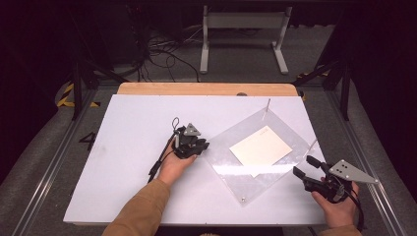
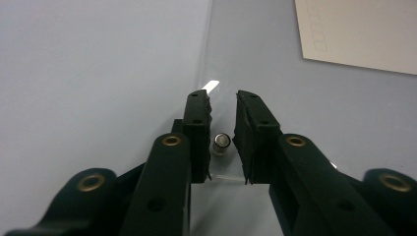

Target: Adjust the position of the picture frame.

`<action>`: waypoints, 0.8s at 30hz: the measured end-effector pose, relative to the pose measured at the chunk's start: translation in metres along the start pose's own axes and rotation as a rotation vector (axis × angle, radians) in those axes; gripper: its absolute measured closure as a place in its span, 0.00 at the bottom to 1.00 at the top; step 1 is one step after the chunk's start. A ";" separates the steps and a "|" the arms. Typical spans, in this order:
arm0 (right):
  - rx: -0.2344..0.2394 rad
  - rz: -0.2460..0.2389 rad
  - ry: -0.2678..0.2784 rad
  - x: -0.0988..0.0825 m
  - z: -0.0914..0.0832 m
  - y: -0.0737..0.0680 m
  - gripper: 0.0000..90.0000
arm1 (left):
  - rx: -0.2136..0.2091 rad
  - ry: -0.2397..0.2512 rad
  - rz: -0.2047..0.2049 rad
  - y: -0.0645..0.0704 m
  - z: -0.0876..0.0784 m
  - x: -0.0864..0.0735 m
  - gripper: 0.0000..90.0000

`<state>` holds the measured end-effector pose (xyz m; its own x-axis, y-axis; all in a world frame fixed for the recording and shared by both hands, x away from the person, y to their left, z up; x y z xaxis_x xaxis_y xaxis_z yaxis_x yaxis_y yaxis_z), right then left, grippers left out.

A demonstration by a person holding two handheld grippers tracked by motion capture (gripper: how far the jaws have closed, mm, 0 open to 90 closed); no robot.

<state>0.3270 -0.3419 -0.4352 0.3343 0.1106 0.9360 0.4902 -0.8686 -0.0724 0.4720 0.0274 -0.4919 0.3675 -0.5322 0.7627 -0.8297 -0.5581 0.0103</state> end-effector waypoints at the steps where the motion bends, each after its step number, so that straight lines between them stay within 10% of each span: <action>1: 0.000 0.000 0.000 0.000 0.000 0.000 0.37 | -0.007 0.002 -0.003 0.000 0.000 0.000 0.90; 24: 0.004 0.010 -0.004 -0.001 -0.002 0.001 0.37 | -0.031 -0.115 0.083 0.017 -0.019 -0.007 0.93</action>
<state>0.3254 -0.3438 -0.4349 0.3426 0.1039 0.9337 0.4902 -0.8676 -0.0833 0.4477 0.0336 -0.4851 0.3417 -0.6463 0.6824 -0.8710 -0.4904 -0.0284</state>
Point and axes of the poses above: each handheld gripper's, and its own axes: z roughly forward along the jaws, x roughly out of its top, y roughly to its right, the point moved 5 cm from there along z, roughly forward along the jaws, and after that the axes turned 5 degrees about z, right-handed, at the moved point
